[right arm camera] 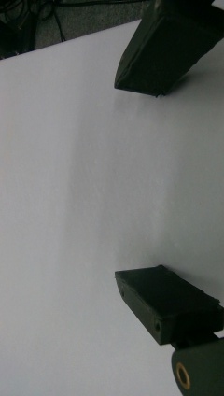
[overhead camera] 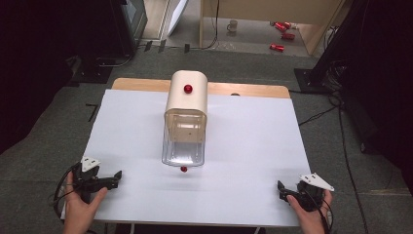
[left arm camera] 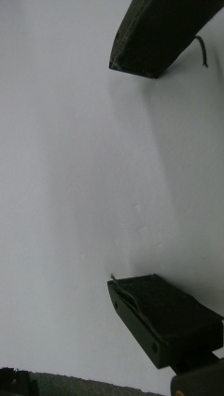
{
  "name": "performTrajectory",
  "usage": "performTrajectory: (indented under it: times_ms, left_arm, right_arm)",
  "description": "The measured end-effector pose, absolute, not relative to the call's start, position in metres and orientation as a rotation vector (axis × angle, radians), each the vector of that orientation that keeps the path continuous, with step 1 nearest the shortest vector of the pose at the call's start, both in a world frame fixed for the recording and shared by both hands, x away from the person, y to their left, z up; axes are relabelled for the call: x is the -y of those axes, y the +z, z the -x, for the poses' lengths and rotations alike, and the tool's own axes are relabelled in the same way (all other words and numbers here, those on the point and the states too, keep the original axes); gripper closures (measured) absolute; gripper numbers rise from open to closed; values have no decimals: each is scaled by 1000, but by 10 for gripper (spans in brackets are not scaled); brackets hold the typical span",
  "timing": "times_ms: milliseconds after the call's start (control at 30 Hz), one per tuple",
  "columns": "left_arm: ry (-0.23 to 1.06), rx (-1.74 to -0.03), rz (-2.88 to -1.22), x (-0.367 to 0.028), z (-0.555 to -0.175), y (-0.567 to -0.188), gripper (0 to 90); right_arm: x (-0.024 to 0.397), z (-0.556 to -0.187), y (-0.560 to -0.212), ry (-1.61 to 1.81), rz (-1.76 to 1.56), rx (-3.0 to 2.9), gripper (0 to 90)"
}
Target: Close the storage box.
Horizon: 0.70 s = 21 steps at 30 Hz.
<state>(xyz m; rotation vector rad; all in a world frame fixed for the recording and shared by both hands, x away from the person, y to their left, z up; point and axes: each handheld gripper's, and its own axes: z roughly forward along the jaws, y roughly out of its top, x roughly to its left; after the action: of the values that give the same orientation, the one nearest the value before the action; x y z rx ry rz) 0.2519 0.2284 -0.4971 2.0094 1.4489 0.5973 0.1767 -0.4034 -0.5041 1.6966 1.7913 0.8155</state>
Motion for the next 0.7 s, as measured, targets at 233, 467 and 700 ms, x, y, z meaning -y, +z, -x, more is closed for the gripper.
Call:
performTrajectory:
  times_ms: [233, 467, 700]
  left_arm:
    - [601, -1447, -2011, -228, -252, -497, 0]
    - [601, -1448, -2010, -228, -251, -497, 0]
    - [602, -1447, -2011, -228, -251, -497, 0]
  right_arm:
    - [405, -176, -501, 853, -1765, -1726, 133]
    - [384, -184, -495, 869, -1740, -1755, 133]
    - [358, -193, -479, 906, -1725, -1784, 135]
